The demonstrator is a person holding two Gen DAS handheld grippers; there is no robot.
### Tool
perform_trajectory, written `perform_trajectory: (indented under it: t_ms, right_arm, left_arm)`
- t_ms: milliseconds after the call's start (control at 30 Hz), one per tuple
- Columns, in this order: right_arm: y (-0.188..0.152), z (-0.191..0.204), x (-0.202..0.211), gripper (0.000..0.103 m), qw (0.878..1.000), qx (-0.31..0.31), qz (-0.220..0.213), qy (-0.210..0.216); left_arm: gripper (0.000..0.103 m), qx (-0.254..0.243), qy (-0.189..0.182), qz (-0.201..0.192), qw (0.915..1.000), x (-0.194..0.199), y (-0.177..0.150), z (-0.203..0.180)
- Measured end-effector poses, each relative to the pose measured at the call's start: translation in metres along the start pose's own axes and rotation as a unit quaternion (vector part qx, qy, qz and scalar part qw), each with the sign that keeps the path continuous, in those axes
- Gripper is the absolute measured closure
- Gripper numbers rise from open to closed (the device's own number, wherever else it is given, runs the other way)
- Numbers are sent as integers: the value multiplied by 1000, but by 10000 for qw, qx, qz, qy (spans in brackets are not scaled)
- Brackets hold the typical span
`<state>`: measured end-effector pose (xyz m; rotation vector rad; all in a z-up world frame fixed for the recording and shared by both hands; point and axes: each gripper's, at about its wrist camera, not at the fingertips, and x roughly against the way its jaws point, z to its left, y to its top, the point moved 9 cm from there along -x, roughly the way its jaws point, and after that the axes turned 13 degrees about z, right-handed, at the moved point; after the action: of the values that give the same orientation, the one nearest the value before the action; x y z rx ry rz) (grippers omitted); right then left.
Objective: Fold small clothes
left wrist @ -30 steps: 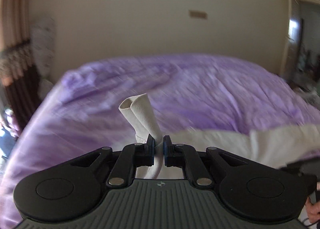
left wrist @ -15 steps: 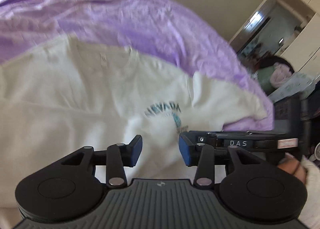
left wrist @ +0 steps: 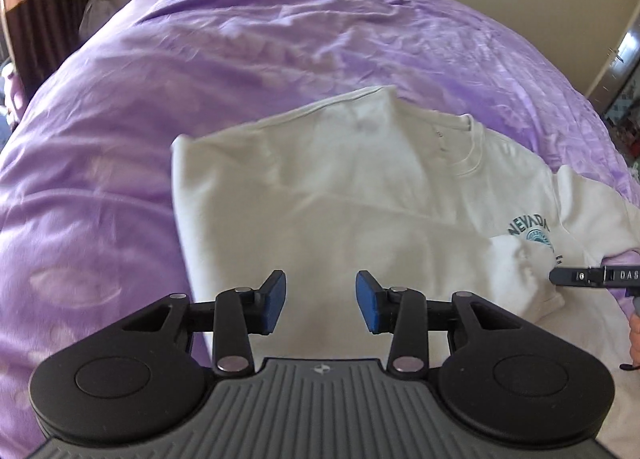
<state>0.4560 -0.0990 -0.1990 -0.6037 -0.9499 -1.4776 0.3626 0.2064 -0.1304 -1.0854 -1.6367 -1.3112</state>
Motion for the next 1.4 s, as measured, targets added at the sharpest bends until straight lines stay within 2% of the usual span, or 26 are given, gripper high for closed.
perform_trajectory:
  t_ms: [67, 100, 200, 267, 333, 367, 400, 433, 467, 567, 633, 667, 700, 833, 900, 1067, 1167, 1233, 1300, 1400]
  right_arm:
    - [-7, 3, 0, 103, 10000, 42, 45, 78]
    - [-10, 6, 3, 103, 9998, 160, -1, 67]
    - [-19, 6, 9, 103, 9982, 490, -14, -348]
    - [-25, -5, 3, 103, 9977, 377, 151, -547]
    - [-28, -14, 1, 101, 9986, 182, 226, -453]
    - [-26, -15, 2, 92, 9993, 76, 193, -297]
    - [-24, -15, 4, 69, 9998, -39, 135, -110]
    - [-20, -14, 5, 61, 9998, -144, 72, 82]
    - [-16, -14, 4, 61, 9995, -223, 40, 204]
    - [-5, -21, -7, 66, 9985, -526, 5, 147]
    - [-3, -19, -15, 84, 9973, -654, 67, 315]
    - [-3, -13, -17, 101, 9971, -621, 98, 441]
    - [-3, -5, -15, 101, 9970, -554, 103, 524]
    - [9, 44, 12, 102, 9987, 399, -299, -58]
    - [27, 78, 32, 102, 9961, 730, -484, -48]
    - [76, 173, 107, 102, 9785, 1581, -1309, 209]
    - [98, 200, 156, 103, 9648, 1835, -1872, 209]
    - [108, 189, 177, 102, 9616, 1769, -2098, 14]
    - [115, 156, 183, 102, 9655, 1476, -2135, -188]
    - [120, 84, 162, 102, 9788, 820, -1841, -368]
  left_arm:
    - [57, -9, 41, -3, 10000, -2, -2, 4]
    - [58, -42, 78, -16, 10000, -2, -5, 5]
    - [58, -71, 261, 6, 9996, -3, -9, 10]
    - [58, -67, 266, -14, 9996, -4, -9, 12]
    - [58, 8, 226, -76, 9997, -1, -8, 14]
    - [58, 19, 206, -121, 9997, 2, -7, 15]
    - [58, 11, 221, -158, 9996, 5, -6, 16]
    - [58, 7, 274, -186, 9995, 7, -5, 17]
    - [58, 25, 347, -207, 9992, 10, -3, 18]
    - [58, 198, 415, -305, 9985, 19, 3, 26]
    - [58, 305, 401, -370, 9980, 26, 5, 30]
    - [58, 350, 429, -401, 9977, 30, 6, 33]
    - [58, 393, 486, -421, 9972, 33, 7, 36]
    - [58, 643, 838, -465, 9933, 42, 12, 55]
    - [58, 819, 892, -541, 9912, 45, 16, 66]
    - [58, 1381, 570, -689, 9864, 53, 28, 86]
    - [58, 1592, 458, -741, 9834, 54, 35, 92]
    - [58, 1686, 324, -775, 9821, 52, 40, 93]
    - [58, 1731, 181, -763, 9818, 46, 43, 89]
    - [54, 1791, -64, -651, 9816, 26, 48, 83]
